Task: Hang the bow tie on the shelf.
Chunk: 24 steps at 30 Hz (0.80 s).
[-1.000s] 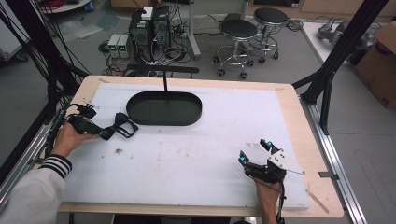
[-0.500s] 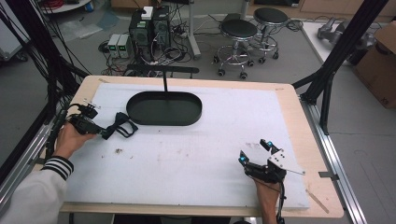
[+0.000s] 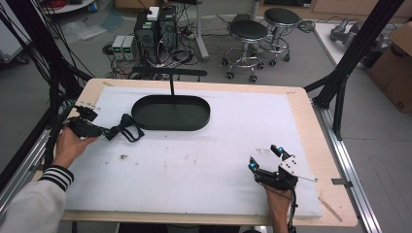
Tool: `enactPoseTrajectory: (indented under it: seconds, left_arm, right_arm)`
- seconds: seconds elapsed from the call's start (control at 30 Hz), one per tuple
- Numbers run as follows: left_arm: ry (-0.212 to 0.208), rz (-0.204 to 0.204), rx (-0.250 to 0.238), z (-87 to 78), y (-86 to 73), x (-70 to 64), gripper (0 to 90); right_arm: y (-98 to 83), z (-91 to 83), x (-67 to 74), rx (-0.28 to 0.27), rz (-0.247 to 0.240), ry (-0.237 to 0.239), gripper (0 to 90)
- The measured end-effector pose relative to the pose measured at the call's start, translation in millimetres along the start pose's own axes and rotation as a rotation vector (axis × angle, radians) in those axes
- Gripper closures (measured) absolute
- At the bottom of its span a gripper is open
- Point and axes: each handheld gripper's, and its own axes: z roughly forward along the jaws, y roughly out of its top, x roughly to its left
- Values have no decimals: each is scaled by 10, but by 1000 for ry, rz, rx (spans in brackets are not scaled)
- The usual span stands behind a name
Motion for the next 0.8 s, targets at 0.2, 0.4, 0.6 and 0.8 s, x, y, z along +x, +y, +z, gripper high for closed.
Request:
enactPoseTrajectory:
  seconds: [0.2,0.4,0.6,0.8]
  left_arm:
    - [-41,-10,-52,-124,-15,23,856]
    - [-43,-8,-104,-199,-11,12,857]
    - [-50,-29,-169,-289,-18,30,859]
    - [-75,-57,-213,-359,-25,57,860]
  right_arm:
    - [0,0,-1,1,-3,-1,101]
    - [0,1,1,1,-5,-2,100]
    - [0,1,1,2,-3,-2,101]
    - [0,2,1,1,-4,-2,101]
